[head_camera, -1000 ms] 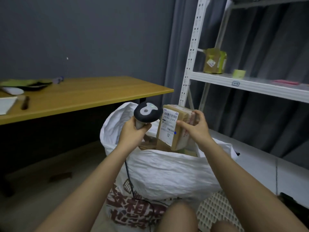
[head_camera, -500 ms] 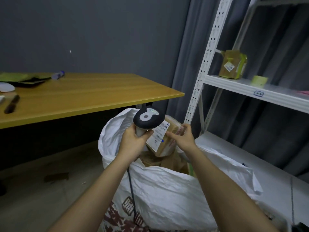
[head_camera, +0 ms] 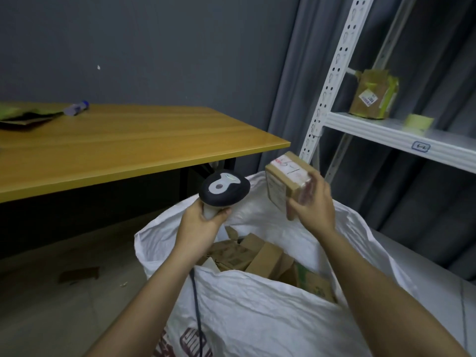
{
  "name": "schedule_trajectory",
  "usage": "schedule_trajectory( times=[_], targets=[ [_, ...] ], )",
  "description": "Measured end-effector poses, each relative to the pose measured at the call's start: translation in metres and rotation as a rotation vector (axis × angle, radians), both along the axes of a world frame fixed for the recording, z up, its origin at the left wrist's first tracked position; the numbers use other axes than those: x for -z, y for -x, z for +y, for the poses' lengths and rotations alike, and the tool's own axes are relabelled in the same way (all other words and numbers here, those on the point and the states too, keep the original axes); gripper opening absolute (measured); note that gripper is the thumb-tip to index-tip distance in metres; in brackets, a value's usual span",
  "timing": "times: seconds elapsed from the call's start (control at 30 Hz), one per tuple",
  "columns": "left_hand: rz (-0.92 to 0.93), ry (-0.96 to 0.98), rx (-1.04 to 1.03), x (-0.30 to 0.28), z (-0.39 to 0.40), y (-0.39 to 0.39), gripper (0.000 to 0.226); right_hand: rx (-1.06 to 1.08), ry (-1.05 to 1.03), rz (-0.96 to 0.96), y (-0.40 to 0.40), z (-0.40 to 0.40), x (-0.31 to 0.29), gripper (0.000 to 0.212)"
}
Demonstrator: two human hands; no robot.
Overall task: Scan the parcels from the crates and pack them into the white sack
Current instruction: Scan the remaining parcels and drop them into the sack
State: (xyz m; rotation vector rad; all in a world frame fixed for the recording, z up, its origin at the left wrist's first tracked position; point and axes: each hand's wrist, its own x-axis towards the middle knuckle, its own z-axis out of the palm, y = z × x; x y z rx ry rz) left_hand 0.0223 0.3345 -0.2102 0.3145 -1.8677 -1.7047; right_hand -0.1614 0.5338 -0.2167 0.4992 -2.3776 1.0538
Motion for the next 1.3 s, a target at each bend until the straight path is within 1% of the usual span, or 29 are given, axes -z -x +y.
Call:
schedule_trajectory(
  times=[0.03, 0.1, 0.13, 0.17, 0.2, 0.23, 0.3, 0.33, 0.37, 0.47, 0.5, 0.53, 0.6, 0.63, 0.67, 0.73, 0.8, 0.87, 1.0, 1.13, 1.3],
  targets=[
    [0.001, -0.002, 0.001, 0.000, 0.001, 0.002, 0.032, -0.049, 0.105, -0.045, -0.003, 0.000, -0.004, 0.079],
    [-0.008, -0.005, 0.002, 0.001, 0.002, 0.005, 0.034, -0.187, 0.244, -0.106, -0.009, -0.001, -0.007, 0.072],
    [-0.011, 0.003, 0.000, 0.001, 0.003, 0.006, 0.034, -0.253, 0.265, -0.135, -0.013, -0.001, -0.007, 0.069],
    [-0.012, 0.011, -0.001, 0.001, 0.004, 0.006, 0.034, -0.301, 0.245, -0.158, -0.016, -0.001, -0.005, 0.068],
    [-0.014, 0.016, -0.001, 0.000, 0.005, 0.006, 0.034, -0.332, 0.181, -0.165, -0.019, -0.002, -0.003, 0.070],
    [-0.018, 0.017, 0.000, 0.000, 0.005, 0.006, 0.034, -0.332, 0.057, -0.155, -0.019, -0.002, -0.002, 0.073],
    [-0.032, 0.016, 0.004, 0.000, 0.006, 0.006, 0.033, -0.282, -0.271, -0.085, -0.019, -0.005, 0.000, 0.079],
    [-0.037, 0.015, 0.007, 0.000, 0.006, 0.005, 0.033, -0.250, -0.371, -0.048, -0.018, -0.008, 0.001, 0.081],
    [-0.037, 0.011, 0.009, 0.000, 0.005, 0.003, 0.033, -0.222, -0.390, -0.015, -0.019, -0.011, 0.001, 0.081],
    [-0.021, -0.013, 0.020, -0.002, 0.004, -0.004, 0.031, -0.154, -0.304, 0.065, -0.027, -0.021, 0.003, 0.079],
    [-0.014, -0.020, 0.024, -0.003, 0.004, -0.006, 0.030, -0.168, -0.332, 0.055, -0.028, -0.023, 0.004, 0.083],
    [-0.009, -0.028, 0.026, -0.004, 0.004, -0.009, 0.029, -0.224, -0.374, -0.025, -0.029, -0.024, 0.007, 0.090],
    [0.000, -0.042, 0.025, -0.005, 0.005, -0.015, 0.027, -0.413, -0.420, -0.391, -0.032, -0.023, 0.007, 0.106],
    [0.003, -0.048, 0.023, -0.005, 0.006, -0.018, 0.028, -0.474, -0.445, -0.538, -0.036, -0.021, 0.006, 0.106],
    [0.006, -0.051, 0.024, -0.006, 0.007, -0.021, 0.030, -0.487, -0.444, -0.598, -0.040, -0.017, 0.005, 0.101],
    [0.006, -0.053, 0.031, -0.010, 0.012, -0.029, 0.031, -0.413, -0.361, -0.577, -0.049, -0.010, 0.002, 0.084],
    [-0.001, -0.054, 0.045, -0.013, 0.017, -0.035, 0.031, -0.365, -0.287, -0.550, -0.063, -0.001, -0.005, 0.071],
    [-0.005, -0.047, 0.062, -0.016, 0.026, -0.042, 0.029, -0.352, -0.287, -0.523, -0.078, 0.010, -0.011, 0.063],
    [0.014, -0.035, 0.109, -0.026, 0.057, -0.056, 0.028, -0.310, -0.194, -0.465, -0.114, 0.040, -0.023, 0.051],
    [0.035, -0.054, 0.187, -0.033, 0.103, -0.067, 0.029, -0.223, -0.061, -0.347, -0.152, 0.088, -0.031, 0.040],
    [0.118, -0.038, 0.316, -0.038, 0.191, -0.085, 0.026, -0.019, 0.098, -0.279, -0.206, 0.174, -0.034, 0.027]
  ],
)
